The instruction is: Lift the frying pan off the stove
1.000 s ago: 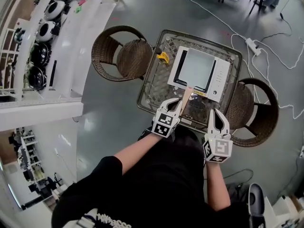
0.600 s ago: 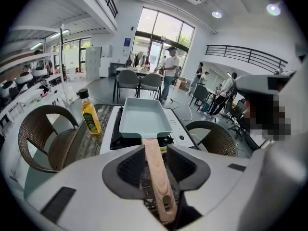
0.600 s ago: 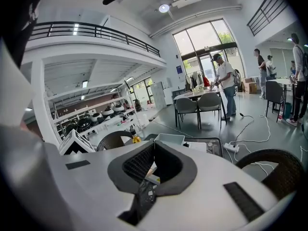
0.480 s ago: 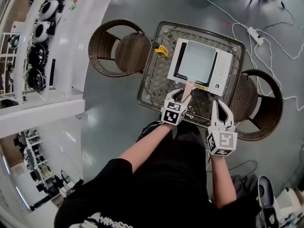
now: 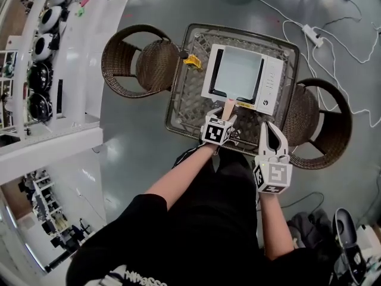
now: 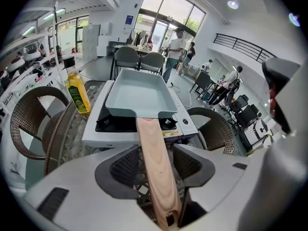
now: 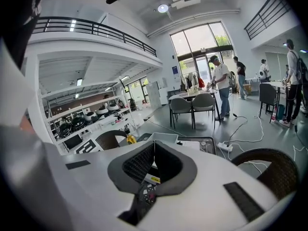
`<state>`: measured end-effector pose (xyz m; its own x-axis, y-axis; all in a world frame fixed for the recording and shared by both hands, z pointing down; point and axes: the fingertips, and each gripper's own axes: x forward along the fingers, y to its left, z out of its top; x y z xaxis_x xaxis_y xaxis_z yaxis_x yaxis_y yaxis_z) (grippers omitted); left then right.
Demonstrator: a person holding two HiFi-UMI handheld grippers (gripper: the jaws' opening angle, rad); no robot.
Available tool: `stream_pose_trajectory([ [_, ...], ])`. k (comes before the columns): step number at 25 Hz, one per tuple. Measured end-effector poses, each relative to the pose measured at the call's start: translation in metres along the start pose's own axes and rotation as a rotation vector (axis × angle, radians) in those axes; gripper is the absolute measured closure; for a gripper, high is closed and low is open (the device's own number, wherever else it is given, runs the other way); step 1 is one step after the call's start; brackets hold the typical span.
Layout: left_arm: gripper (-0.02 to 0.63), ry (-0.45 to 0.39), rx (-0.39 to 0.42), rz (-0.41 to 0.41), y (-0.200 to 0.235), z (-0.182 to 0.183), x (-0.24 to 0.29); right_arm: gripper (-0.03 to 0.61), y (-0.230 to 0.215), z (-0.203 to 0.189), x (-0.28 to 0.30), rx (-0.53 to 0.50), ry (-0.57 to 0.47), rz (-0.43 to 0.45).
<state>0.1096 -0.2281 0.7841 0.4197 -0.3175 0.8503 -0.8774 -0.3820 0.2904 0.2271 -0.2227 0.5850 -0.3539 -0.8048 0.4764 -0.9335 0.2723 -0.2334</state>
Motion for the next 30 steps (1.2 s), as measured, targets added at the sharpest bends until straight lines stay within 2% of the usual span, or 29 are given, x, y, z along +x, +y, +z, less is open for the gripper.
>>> stream_pose_trajectory([
  [3, 0.356, 0.077, -0.023, -0.042, -0.002, -0.011, 0.013, 0.549, -0.006, -0.008, -0.003, 0.017, 0.014, -0.02],
  [9, 0.359, 0.197, -0.015, -0.06, -0.007, -0.02, 0.026, 0.549, -0.026, -0.024, -0.013, 0.057, 0.034, -0.065],
  [13, 0.373, 0.233, -0.009, -0.046, -0.007, -0.023, 0.031, 0.548, -0.028, -0.028, -0.019, 0.056, 0.027, -0.064],
  [17, 0.413, 0.267, -0.036, -0.045, -0.009, -0.019, 0.038, 0.549, -0.036, -0.029, -0.023, 0.065, 0.025, -0.085],
  [20, 0.507, 0.302, -0.017, -0.015, -0.004, -0.021, 0.045, 0.549, -0.041, -0.029, -0.025, 0.077, 0.019, -0.101],
  [21, 0.566, 0.314, -0.019, -0.015, -0.002, -0.024, 0.047, 0.548, -0.043, -0.029, -0.026, 0.081, 0.018, -0.104],
  [30, 0.586, 0.291, -0.021, -0.06, -0.007, -0.022, 0.045, 0.549, -0.038, -0.036, -0.031, 0.089, 0.03, -0.103],
])
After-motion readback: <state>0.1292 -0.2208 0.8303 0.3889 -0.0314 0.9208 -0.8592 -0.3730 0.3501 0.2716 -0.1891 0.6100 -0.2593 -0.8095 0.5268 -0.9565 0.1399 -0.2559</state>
